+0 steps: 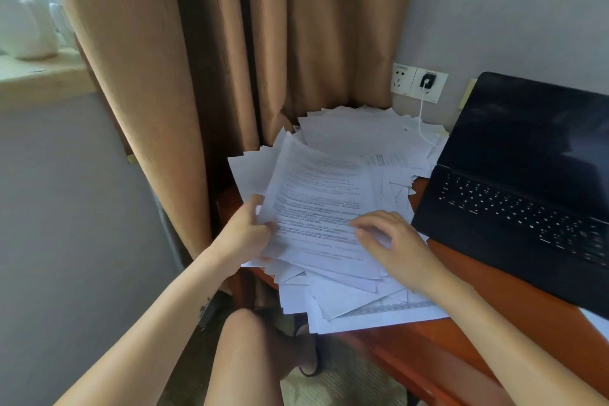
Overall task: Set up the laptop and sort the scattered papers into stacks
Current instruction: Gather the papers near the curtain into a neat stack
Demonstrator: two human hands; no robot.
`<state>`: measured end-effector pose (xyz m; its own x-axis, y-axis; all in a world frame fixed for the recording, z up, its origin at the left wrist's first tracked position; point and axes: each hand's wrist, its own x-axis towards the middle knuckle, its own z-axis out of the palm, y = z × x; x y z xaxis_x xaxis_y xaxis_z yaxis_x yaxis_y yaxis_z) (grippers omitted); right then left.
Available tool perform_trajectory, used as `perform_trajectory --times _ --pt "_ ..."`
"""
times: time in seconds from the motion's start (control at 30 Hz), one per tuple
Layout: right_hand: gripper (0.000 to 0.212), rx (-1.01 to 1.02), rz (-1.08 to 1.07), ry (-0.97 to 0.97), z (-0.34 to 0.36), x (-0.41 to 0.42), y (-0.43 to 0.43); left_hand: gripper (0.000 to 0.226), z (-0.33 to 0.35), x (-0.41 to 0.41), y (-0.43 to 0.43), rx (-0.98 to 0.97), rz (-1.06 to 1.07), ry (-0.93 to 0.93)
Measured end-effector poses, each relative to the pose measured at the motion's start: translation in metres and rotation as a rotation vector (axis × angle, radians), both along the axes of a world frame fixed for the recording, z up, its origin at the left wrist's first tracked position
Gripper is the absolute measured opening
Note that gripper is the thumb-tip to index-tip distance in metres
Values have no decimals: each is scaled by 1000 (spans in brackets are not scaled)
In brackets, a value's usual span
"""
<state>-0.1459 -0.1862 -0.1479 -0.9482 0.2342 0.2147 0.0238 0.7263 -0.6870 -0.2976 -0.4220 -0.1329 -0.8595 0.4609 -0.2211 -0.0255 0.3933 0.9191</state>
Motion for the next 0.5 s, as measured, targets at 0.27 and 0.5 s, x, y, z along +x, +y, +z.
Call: perform_trajectory --times 0.27,0.5 --pt "62 -252 -202 -148 20 -16 2 26 -4 13 -34 251 123 29" --pt "50 -679 -99 34 35 -40 -7 41 4 21 -23 232 48 -117"
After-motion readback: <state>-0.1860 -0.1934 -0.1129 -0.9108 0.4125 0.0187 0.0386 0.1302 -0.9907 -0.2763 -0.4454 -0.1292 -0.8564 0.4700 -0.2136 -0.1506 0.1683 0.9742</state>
